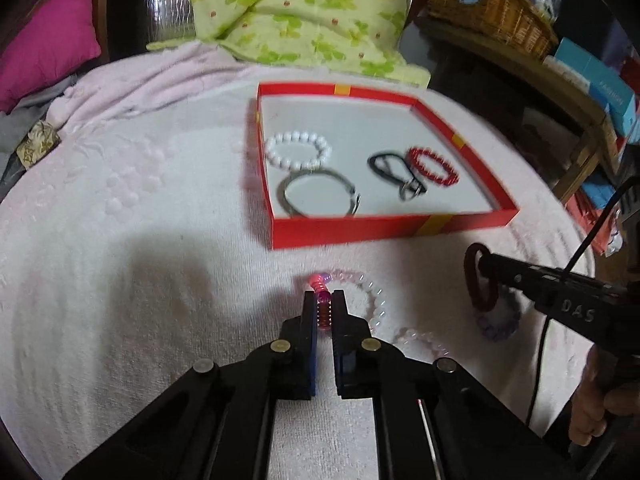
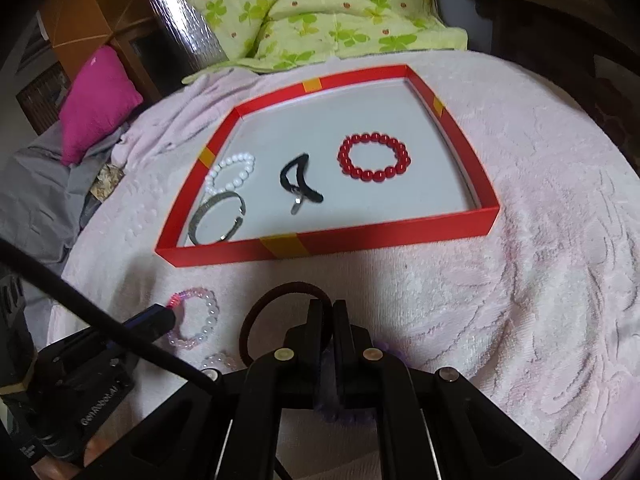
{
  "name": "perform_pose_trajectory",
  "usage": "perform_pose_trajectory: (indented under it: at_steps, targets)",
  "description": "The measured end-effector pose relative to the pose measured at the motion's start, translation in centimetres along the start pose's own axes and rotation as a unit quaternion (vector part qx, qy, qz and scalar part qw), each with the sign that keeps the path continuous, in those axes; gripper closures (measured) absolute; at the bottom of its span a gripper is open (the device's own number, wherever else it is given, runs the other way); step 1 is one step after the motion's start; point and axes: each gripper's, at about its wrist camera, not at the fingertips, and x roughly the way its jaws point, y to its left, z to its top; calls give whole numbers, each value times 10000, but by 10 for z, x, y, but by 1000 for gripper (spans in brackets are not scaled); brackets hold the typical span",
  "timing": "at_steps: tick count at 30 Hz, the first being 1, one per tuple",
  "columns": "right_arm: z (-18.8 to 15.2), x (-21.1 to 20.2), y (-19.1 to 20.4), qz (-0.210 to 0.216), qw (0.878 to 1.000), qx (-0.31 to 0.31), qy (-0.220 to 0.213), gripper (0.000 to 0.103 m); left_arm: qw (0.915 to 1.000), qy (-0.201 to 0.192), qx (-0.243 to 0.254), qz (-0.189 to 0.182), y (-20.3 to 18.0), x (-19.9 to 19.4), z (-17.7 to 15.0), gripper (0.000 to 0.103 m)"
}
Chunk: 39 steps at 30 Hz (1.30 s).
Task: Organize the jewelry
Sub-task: 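Grasp the maroon hair tie with right gripper while left grasps the pink bead bracelet, then carry both items into the red box and open both grippers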
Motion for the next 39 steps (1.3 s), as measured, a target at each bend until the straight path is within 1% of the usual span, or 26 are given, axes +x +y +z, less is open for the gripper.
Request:
perform_pose_trajectory:
  at_steps: [6,13,15,21,24,33,39]
  targets:
    - [1,-14,-7,72,9995,107,-282,97,9989,-434,18,-147,0,-24,6,96]
    - [4,-21,-10,128,9986,240,-446,97,9961,-830,-6,-292,3,-46,11,96]
    - [4,-22,-9,148,9985,228,-485,97,9953,-935,18,-260,3,-50,13,96]
    - [6,-27,-8,203,9977,245,-594,97,9935,-1112,144,-189,-2,-56,14,96]
    - [7,-30,-8,204,9974,244,-645,97,9925,-1185,175,-230,-4,-60,14,96]
    - [7,-37,-10,228,9966,298,-737,97,9863,-1529,265,-552,-6,-78,15,96]
    - [8,-41,-14,267,9959,358,-788,97,9829,-1676,418,-639,-13,-84,14,96]
